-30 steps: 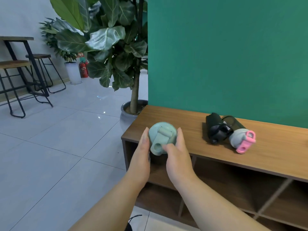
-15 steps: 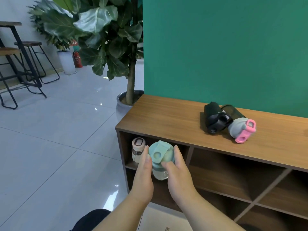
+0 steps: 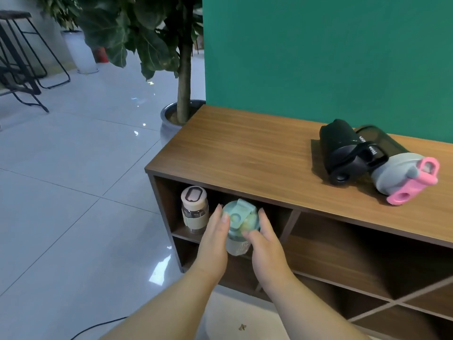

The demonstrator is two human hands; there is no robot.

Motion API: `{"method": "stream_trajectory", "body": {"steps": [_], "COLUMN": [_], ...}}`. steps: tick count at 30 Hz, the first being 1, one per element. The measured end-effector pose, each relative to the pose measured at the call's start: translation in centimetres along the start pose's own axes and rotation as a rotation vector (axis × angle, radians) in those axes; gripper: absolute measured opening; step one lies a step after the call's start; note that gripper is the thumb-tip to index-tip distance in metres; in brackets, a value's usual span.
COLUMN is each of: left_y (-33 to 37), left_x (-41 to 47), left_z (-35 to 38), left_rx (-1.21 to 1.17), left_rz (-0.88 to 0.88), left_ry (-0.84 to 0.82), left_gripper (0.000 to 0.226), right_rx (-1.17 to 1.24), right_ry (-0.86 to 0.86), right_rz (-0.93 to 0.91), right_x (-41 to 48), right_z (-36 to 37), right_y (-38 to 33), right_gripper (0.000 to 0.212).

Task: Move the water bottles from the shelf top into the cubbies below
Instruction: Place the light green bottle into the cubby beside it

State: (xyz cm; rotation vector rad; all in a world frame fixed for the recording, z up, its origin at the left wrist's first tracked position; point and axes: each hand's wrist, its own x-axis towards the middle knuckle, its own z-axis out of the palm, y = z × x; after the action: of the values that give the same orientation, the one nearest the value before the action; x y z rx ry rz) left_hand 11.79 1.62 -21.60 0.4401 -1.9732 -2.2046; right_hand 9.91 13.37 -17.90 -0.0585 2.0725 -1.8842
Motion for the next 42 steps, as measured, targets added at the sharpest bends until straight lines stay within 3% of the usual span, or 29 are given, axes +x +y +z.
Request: {"method": "stream_trajectory", "body": {"steps": [5, 10, 15, 26, 35, 42], "left_y": [-0.6, -1.5, -1.9, -4.1, -4.0, -4.4], "left_x": [2.3, 4.1, 5.2, 5.6, 5.0, 5.4], "left_z": [0.8, 0.7, 0.0, 0.5, 1.5, 1.9], "left_rx": [-0.037, -0.029, -0.065, -0.098, -0.065, 0.004], "left_rz": [-0.011, -0.022, -0.017, -0.166, -0.168, -0.159], "left_ry": [-0.035, -0.049, -0.042, -0.031, -0.004, 0.019], "left_gripper": [0.104, 0.056, 0.087, 0.085, 0.112, 0.089], "right_rx": [0.052, 0.165, 0.169, 0.209, 0.26, 0.212], "right_ry": [0.012, -0.032, -0.02, 0.04, 0.019, 0.012], "right_rz": [-0.015, -0.019, -0.031, -0.016, 0.023, 0.062], "right_x": [2.9, 4.9, 6.8, 8.0, 8.7, 9.3], "right_z": [-0.8, -0.9, -0.2, -0.2, -0.8, -1.1], "right_y": [1.2, 1.7, 2.7, 4.6, 4.9, 5.2], "right_gripper": [0.048, 0.071, 0.071, 0.078, 0.085, 0.091]}}
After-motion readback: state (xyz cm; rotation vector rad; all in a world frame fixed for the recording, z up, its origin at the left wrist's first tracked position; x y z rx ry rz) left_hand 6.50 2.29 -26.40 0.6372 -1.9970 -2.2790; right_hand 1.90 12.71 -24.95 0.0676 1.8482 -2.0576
